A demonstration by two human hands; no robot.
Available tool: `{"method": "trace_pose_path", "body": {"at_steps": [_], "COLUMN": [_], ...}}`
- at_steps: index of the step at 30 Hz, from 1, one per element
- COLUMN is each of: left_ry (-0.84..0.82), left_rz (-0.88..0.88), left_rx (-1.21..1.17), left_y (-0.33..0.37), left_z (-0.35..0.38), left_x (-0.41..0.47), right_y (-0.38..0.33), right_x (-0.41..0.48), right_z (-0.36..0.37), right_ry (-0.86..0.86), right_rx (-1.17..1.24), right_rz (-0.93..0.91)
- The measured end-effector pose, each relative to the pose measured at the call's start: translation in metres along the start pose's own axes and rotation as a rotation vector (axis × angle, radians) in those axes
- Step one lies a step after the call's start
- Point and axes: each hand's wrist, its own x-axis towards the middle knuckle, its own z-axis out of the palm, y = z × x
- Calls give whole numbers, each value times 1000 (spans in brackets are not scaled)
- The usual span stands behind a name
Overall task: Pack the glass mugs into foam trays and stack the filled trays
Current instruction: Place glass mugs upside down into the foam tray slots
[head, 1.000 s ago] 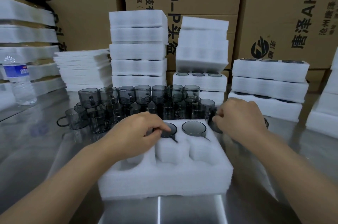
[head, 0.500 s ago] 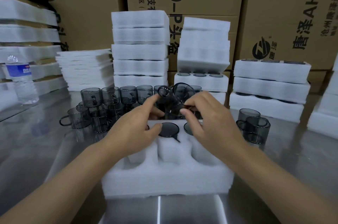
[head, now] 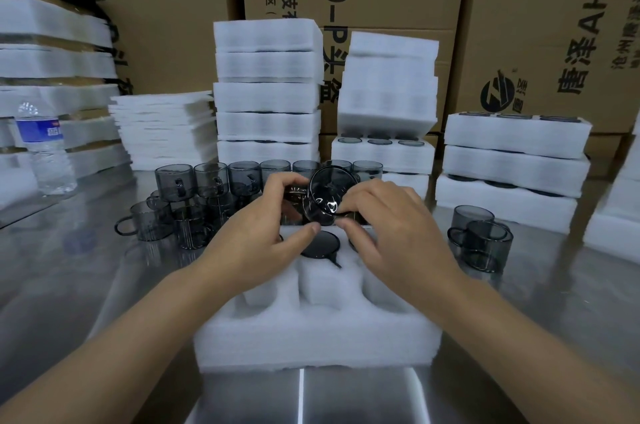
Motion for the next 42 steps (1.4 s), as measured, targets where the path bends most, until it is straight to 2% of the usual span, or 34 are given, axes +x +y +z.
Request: {"method": "trace_pose_path", "body": {"at_steps": [7,11,15,22,30,34,42], "left_ry": [20,-1,-33,-111,-206,-279,-293], "left_rz": [13,-6,26,174,170,192,216], "left_rx": [-27,-32,-31,37,34,169,230], "left_y": [-1,1,0,4,8,9,10], "left_z": [0,-1,-1,-2,-6,-5,-5], "left_x": [0,0,0,2,-1,-2,-3], "right_y": [-1,1,1,4,5,5,9], "right_x": [0,-1,-1,-3,-3,-4,-4], "right_z": [-2,-1,0,2,4,3,7], "right_ry": [10,52,75,4,-42,-85,-218], "right_rx": [-132,-49,97,302,306,304,265], "right_rz": [-78,-35,104,225,219,201,258]}}
